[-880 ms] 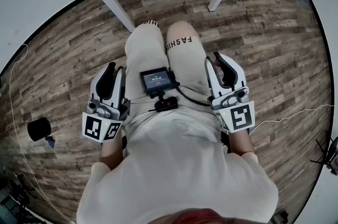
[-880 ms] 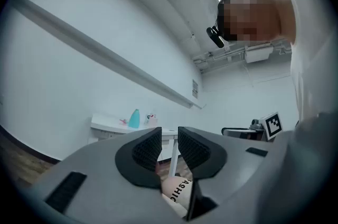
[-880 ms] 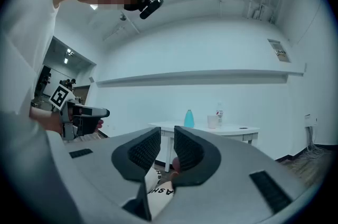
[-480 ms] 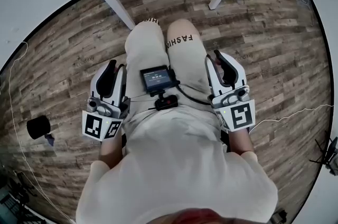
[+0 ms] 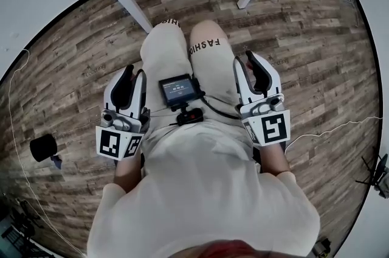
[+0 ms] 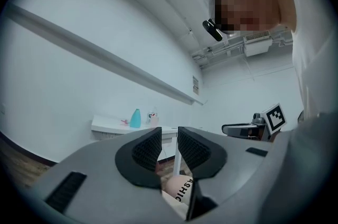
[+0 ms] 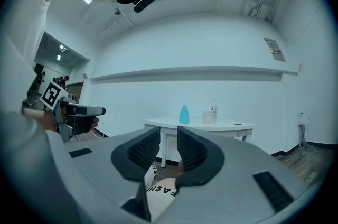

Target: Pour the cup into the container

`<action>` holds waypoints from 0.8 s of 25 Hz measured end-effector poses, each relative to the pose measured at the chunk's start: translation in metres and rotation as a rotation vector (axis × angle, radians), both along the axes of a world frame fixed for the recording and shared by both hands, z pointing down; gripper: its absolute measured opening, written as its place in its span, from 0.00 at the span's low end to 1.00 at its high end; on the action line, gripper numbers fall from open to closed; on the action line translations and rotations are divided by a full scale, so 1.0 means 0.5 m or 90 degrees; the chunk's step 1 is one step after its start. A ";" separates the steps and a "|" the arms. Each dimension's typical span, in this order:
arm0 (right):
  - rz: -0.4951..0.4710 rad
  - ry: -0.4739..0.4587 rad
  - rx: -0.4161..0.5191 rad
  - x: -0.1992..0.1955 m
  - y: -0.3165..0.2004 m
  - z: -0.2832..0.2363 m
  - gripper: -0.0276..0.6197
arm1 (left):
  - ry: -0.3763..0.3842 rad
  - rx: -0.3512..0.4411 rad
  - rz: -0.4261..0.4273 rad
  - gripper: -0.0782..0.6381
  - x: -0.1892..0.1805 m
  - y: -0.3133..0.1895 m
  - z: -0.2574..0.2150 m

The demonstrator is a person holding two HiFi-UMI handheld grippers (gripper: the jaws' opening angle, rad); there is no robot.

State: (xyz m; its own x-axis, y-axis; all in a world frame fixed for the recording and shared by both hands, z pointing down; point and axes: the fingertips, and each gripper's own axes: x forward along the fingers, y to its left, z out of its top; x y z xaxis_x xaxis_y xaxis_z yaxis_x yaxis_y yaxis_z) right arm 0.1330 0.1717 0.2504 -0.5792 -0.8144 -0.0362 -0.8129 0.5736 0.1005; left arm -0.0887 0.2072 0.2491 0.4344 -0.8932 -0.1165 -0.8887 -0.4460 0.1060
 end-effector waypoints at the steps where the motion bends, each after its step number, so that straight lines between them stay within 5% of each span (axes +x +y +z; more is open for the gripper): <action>1: 0.002 0.003 -0.001 -0.003 -0.002 0.000 0.18 | -0.001 -0.003 -0.002 0.26 0.002 -0.003 0.000; 20: 0.047 0.033 0.017 -0.012 -0.071 -0.041 0.23 | -0.035 -0.016 0.002 0.26 0.057 -0.096 -0.011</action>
